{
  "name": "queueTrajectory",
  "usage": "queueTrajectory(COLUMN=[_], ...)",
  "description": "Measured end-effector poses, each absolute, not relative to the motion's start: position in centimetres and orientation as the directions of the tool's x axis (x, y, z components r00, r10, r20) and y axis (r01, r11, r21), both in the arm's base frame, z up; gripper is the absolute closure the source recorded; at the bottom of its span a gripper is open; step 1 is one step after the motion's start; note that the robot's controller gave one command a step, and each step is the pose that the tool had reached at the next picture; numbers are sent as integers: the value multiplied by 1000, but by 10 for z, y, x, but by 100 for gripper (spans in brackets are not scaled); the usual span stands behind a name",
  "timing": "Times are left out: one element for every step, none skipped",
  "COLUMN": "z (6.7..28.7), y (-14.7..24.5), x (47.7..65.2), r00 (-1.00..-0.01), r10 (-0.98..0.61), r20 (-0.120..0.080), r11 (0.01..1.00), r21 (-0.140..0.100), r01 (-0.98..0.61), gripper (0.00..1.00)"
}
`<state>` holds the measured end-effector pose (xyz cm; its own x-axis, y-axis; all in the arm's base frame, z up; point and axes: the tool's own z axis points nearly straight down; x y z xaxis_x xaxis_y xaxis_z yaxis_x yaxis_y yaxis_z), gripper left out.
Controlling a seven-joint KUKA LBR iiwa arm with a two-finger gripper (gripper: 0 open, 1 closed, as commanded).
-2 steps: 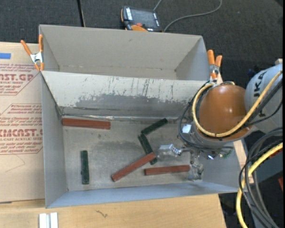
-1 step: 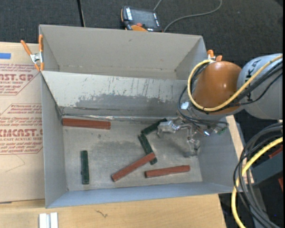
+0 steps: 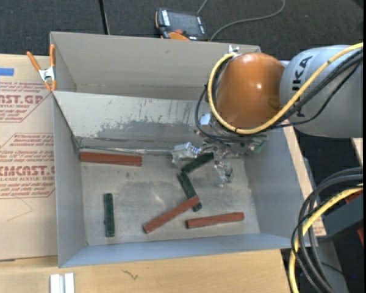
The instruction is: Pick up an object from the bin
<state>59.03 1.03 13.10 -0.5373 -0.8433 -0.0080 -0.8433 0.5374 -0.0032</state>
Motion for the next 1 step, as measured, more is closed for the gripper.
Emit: queueTrajectory(z=[71], y=[12], x=[595], r00=[-295], r10=[-955], r20=[-6], r11=[295], r21=[-8], r01=[-955], gripper=[0])
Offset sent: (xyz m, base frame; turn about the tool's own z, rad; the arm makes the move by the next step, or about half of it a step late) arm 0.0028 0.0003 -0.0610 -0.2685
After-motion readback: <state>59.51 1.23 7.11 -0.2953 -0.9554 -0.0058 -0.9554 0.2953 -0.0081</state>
